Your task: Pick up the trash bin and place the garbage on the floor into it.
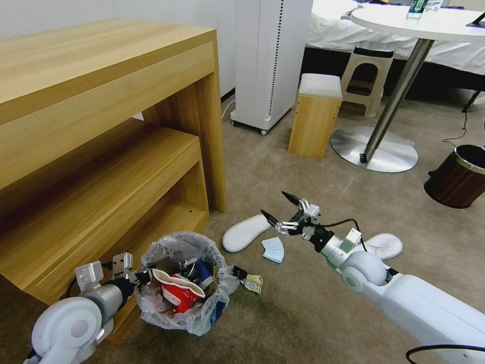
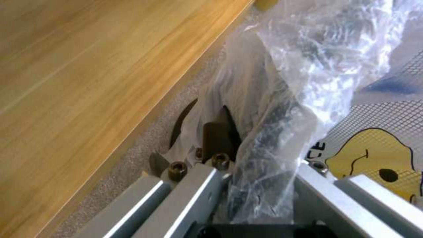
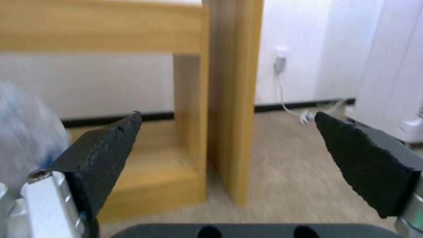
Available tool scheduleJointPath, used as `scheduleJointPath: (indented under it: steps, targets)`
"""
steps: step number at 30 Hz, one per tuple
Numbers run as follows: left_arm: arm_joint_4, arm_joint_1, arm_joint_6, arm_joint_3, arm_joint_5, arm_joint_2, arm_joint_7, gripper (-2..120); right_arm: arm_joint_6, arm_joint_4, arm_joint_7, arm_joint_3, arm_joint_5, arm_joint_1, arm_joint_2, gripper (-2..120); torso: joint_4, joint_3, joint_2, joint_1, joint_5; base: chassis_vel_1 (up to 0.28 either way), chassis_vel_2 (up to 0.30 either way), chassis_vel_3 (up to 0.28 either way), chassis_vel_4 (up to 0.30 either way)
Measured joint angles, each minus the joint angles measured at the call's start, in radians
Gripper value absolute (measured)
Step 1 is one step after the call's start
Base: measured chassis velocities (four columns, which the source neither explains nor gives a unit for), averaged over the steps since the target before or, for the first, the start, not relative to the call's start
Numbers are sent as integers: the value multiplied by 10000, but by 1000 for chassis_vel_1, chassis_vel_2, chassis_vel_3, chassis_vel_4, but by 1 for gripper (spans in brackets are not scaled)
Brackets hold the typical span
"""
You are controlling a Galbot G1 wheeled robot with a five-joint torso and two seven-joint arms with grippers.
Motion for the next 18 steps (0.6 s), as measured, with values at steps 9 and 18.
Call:
scheduleJointPath:
  steps: [9, 18]
  targets:
    - [-25, 32, -1, 40, -22, 6, -23, 0, 302, -1152, -400, -43, -473, -394, 112, 100, 0, 0, 0, 0, -1, 0, 0, 0, 0]
    - [28, 40, -2, 111, 29, -26, -9, 0, 441, -1928, -611, -177, -1050, -574, 400, 100, 0, 0, 0, -1, -1, 0, 0, 0, 0]
